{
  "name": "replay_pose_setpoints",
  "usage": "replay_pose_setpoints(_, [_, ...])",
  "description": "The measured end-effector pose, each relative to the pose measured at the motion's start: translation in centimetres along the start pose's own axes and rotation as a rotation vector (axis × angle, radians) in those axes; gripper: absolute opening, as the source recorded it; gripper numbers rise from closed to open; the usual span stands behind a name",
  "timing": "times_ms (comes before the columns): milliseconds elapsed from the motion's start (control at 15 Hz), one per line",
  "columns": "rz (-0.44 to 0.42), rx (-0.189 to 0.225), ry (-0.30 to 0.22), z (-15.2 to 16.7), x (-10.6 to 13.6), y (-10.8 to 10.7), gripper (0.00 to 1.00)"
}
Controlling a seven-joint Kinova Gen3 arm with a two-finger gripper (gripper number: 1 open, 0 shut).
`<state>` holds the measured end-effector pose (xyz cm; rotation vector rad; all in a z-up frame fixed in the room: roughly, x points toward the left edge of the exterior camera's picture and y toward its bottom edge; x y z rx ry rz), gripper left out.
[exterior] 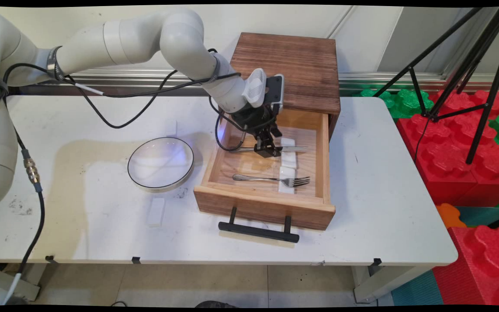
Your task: Place the picked object into the drawer
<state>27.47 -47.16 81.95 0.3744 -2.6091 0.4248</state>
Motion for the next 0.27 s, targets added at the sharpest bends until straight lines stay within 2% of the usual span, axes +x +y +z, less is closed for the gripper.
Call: replay_pose_setpoints(267, [-0.017, 0.013, 0.009, -0.14, 0.02, -0.10, 1.00])
